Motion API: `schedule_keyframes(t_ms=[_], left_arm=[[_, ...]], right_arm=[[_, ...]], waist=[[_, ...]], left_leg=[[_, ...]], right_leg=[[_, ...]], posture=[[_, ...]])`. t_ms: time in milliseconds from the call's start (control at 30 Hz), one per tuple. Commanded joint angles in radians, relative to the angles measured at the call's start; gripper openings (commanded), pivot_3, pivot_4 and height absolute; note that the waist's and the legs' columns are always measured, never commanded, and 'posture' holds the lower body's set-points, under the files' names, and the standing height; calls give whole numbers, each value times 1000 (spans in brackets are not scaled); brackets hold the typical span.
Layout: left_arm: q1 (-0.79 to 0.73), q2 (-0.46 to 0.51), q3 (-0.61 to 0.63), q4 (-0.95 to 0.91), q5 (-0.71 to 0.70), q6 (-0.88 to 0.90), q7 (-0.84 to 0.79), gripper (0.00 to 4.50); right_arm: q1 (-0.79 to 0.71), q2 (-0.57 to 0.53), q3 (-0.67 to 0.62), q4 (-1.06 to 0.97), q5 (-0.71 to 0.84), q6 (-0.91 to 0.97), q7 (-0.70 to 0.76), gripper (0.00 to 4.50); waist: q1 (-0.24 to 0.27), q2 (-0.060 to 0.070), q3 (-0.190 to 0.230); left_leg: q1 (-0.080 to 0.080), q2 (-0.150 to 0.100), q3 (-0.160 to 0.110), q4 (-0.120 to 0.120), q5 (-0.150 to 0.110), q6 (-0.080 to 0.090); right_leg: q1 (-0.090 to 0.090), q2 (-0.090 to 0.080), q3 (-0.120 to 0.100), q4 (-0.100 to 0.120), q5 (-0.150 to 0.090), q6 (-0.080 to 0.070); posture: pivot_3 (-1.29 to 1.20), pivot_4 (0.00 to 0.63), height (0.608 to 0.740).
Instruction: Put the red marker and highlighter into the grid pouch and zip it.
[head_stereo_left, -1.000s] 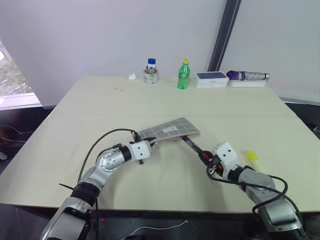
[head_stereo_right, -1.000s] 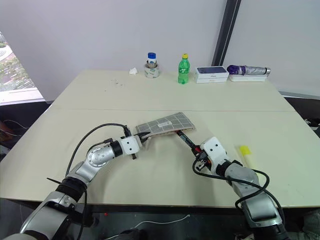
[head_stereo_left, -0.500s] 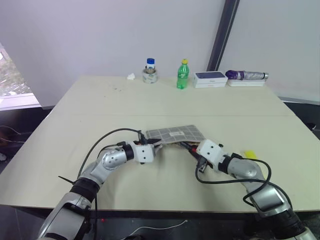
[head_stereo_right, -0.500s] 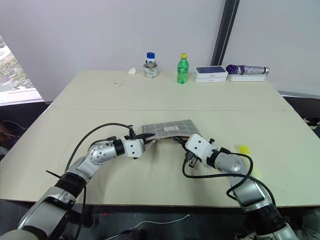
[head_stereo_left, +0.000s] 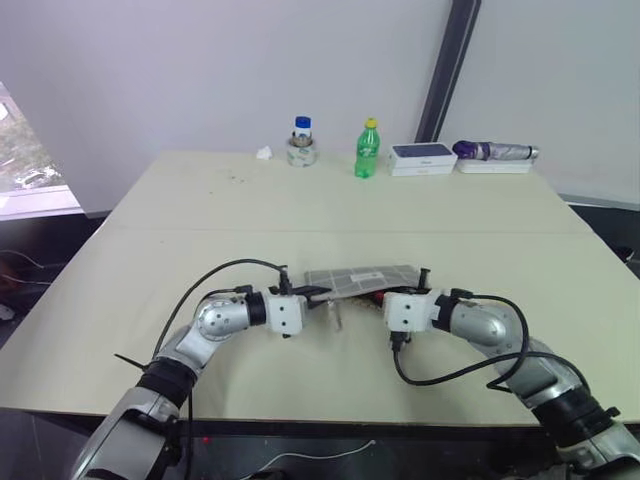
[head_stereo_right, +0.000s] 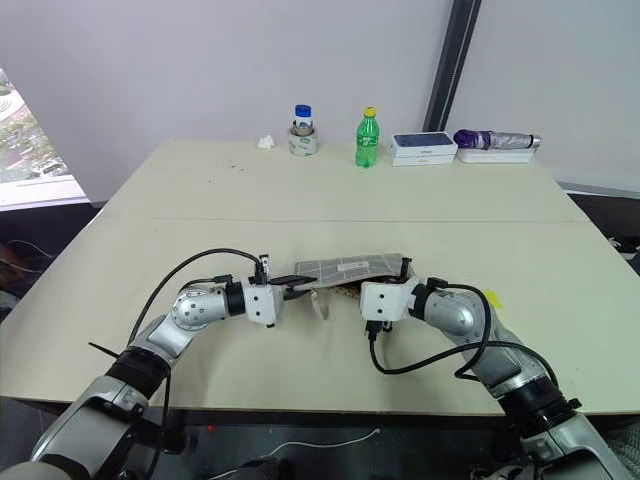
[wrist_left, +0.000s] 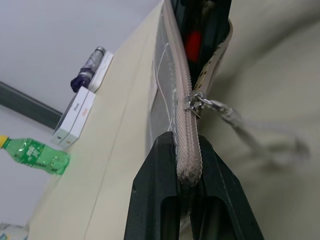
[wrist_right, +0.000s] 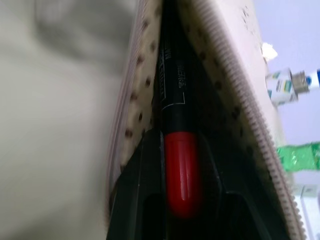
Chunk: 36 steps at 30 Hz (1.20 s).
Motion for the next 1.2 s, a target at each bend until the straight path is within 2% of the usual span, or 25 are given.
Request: schedule_keyframes(t_ms=[33,167,267,367,500,567,633,667,733,867,967,1200], left_arm=[[-8,9,27,-21,-36,-18,-5,0],[-12,7,38,-10,-13,5,20,0],[-7,-1,39,-15,-3,39,32,0],[7,-2,35,-26,3,52,45,0],[16,0,34,-15,17,52,67,0],[12,-5,31,-2,25,52,78,0],[2,-13,25,11,31,45,83,0],[-5,-16,21,20,37,39,86,0],[-21,-27,18,38,38,36,89,0],[-31,-32,8,77,52,0,90,0],[-42,-42,-2,104,55,-25,81,0],[-63,-63,-9,137,53,-66,74,0]], right_arm=[[3,-14,-18,29,-6,-12,9,855],[45,-3,-61,10,41,23,7,2754],[87,8,-122,-96,159,75,44,4192],[168,16,-180,-293,377,236,138,4192],[337,-20,-282,-517,554,402,185,4192],[428,-33,-331,-578,589,433,191,4192],[503,7,-413,-623,673,475,152,4192],[522,73,-488,-636,775,515,82,4192],[569,177,-643,-608,836,531,-39,4192],[647,232,-746,-603,813,576,-140,4192],[719,191,-762,-541,658,646,-244,4192],[709,173,-802,-422,680,699,-236,4192]], waist=[[0,0,0],[0,0,0],[0,0,0],[1,0,0],[5,0,0],[3,0,0],[3,0,0],[2,0,0],[2,0,0],[3,0,0],[2,0,0],[0,0,0]], left_leg=[[0,0,0,0,0,0],[0,0,0,0,0,0],[0,0,0,0,0,0],[0,0,0,0,0,0],[0,1,0,0,0,1],[0,0,-1,0,-1,1],[1,0,-1,1,-1,2],[2,0,-1,1,-1,2],[5,1,-3,0,-1,2],[5,-1,-3,0,-1,2],[5,0,-2,-1,-1,2],[5,0,-2,-1,-1,2]], right_leg=[[0,0,0,0,0,0],[0,0,0,0,0,0],[1,0,0,0,0,0],[1,0,0,0,0,0],[1,0,0,0,0,0],[3,0,-1,-1,0,0],[4,-1,-1,-1,0,0],[5,-1,-1,-1,0,0],[9,0,-2,-2,0,0],[10,-1,-3,-3,0,0],[9,-1,-2,-3,0,0],[9,0,-2,-3,0,0]], posture=[[0,150,740],[0,150,740],[0,150,740],[0,150,740],[0,150,740],[0,150,740],[0,150,740],[0,150,740],[0,150,740],[0,150,740],[0,150,740],[0,150,740]])
